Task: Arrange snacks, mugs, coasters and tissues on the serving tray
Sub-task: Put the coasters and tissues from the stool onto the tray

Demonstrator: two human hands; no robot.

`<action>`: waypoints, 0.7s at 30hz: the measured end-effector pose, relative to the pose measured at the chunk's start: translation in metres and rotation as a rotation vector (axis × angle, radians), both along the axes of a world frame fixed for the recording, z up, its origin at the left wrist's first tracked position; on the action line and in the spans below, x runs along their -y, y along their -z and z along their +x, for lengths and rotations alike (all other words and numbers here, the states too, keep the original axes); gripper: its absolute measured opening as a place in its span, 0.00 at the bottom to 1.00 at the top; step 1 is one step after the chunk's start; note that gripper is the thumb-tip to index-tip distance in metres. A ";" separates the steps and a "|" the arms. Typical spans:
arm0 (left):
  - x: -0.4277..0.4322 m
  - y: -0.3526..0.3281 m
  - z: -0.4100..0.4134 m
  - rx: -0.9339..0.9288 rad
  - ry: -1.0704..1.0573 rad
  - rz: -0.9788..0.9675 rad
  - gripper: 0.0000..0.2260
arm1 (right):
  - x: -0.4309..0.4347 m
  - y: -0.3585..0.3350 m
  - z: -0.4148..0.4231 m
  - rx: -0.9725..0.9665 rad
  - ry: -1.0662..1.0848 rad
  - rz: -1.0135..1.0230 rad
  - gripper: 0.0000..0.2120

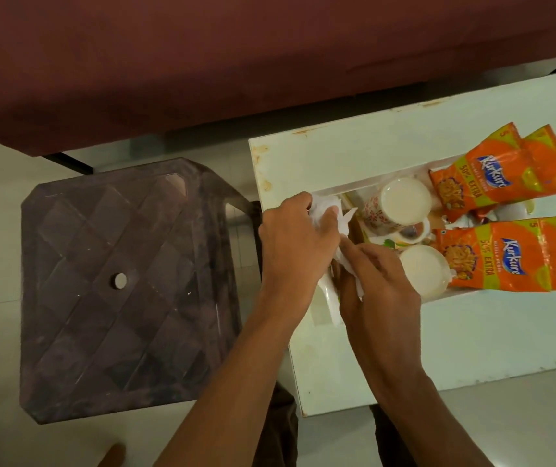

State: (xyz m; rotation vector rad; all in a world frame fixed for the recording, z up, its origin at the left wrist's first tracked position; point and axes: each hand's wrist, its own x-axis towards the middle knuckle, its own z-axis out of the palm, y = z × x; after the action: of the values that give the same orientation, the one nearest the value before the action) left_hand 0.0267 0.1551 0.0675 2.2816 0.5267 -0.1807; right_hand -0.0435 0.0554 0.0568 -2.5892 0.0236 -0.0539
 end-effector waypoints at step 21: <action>0.034 0.055 0.026 -0.110 0.117 0.068 0.23 | 0.030 0.047 0.014 -0.194 0.040 0.022 0.10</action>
State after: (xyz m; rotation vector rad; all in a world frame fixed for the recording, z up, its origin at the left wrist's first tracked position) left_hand 0.0527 0.1214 0.0122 2.3808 0.4614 -0.3523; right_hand -0.0297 0.0251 0.0099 -2.5631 0.1460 0.1827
